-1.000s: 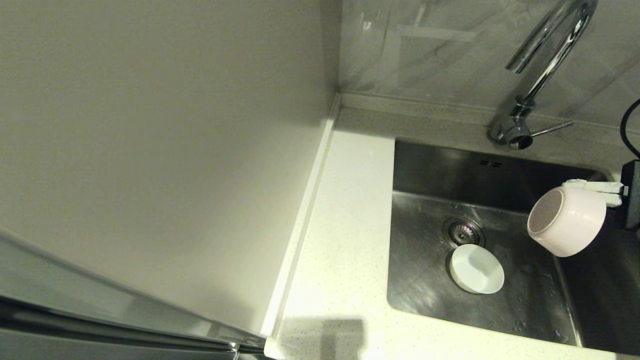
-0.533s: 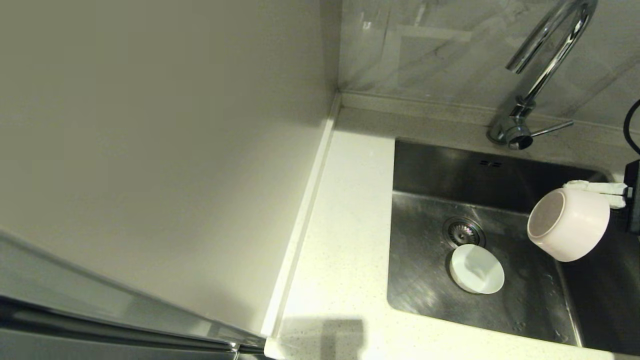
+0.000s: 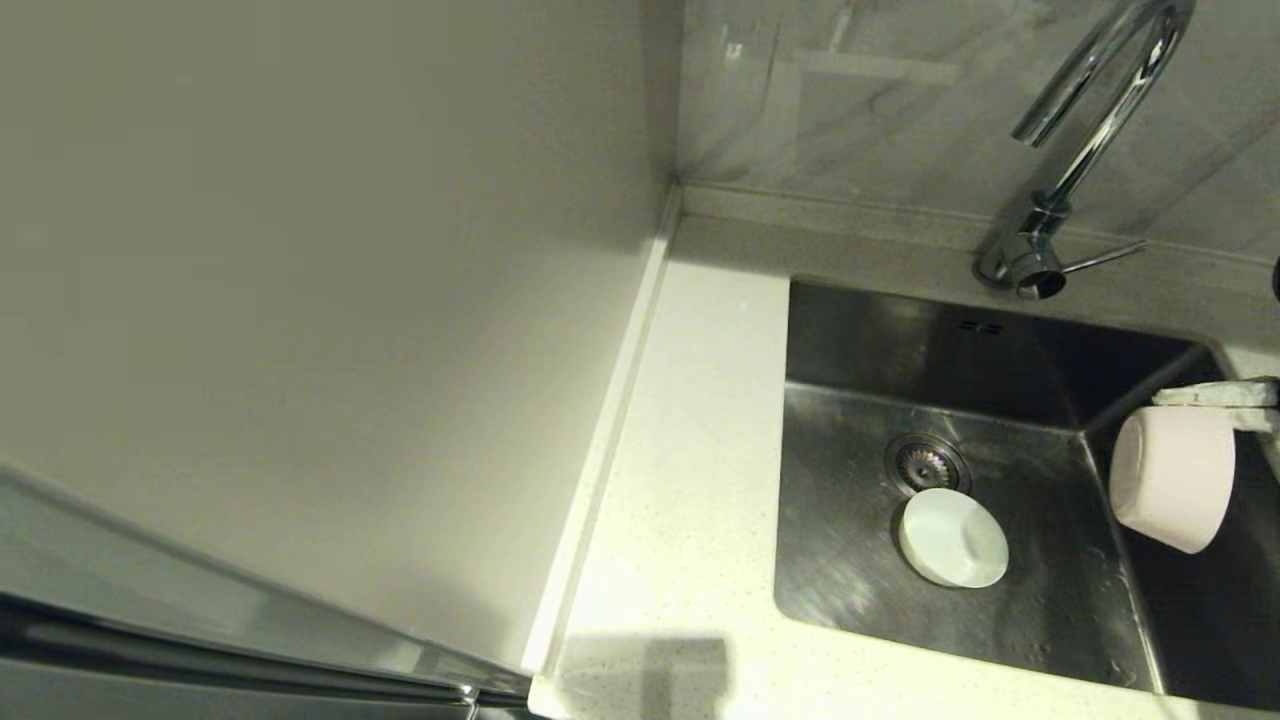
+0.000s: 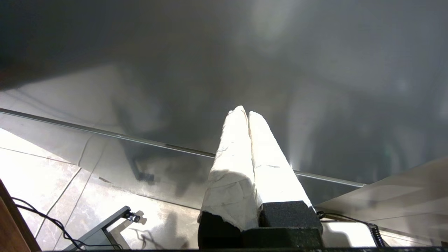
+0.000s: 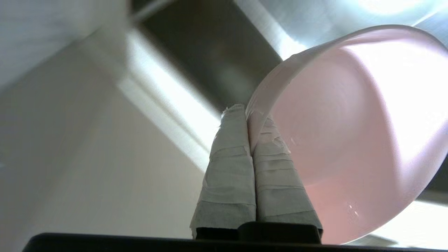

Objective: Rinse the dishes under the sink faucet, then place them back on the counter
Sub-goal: Put a bowl back to the table from the sink

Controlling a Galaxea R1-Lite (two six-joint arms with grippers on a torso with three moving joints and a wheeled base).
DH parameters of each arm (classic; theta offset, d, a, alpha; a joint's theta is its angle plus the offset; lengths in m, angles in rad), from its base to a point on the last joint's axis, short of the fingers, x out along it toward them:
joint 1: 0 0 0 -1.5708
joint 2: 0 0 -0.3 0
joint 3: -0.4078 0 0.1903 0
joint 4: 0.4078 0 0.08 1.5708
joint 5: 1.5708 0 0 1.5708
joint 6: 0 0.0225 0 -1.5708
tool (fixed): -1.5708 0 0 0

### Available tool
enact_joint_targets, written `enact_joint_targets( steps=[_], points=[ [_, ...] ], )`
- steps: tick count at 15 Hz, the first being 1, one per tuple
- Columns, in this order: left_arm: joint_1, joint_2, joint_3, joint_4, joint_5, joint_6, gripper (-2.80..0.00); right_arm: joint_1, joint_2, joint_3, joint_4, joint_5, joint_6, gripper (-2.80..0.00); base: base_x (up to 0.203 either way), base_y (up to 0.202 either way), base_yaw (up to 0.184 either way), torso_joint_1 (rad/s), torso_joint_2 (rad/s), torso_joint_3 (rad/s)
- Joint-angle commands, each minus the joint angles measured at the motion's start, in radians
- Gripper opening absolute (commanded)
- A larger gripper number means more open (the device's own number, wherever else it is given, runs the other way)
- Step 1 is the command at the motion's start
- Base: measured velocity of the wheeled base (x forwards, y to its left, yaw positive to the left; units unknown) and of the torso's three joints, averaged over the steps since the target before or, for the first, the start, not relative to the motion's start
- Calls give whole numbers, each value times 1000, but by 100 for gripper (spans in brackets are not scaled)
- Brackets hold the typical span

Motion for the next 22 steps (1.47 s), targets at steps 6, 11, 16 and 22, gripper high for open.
enact_joint_targets(
  steps=[6, 11, 16, 22],
  points=[
    [0, -3, 0, -1, 0, -1, -280, -1, -381, 144, -15, -745, -269, -280, 0, 0, 0, 0, 0, 0],
    [0, -4, 0, -1, 0, 0, -280, -1, -420, 348, -203, -1087, -455, -280, 0, 0, 0, 0, 0, 0],
    [0, -4, 0, -1, 0, 0, -280, -3, -276, 450, -350, -1216, -459, -280, 0, 0, 0, 0, 0, 0],
    [0, -3, 0, -1, 0, -1, -280, -47, -115, 511, -532, -1261, -459, -280, 0, 0, 0, 0, 0, 0]
  ],
)
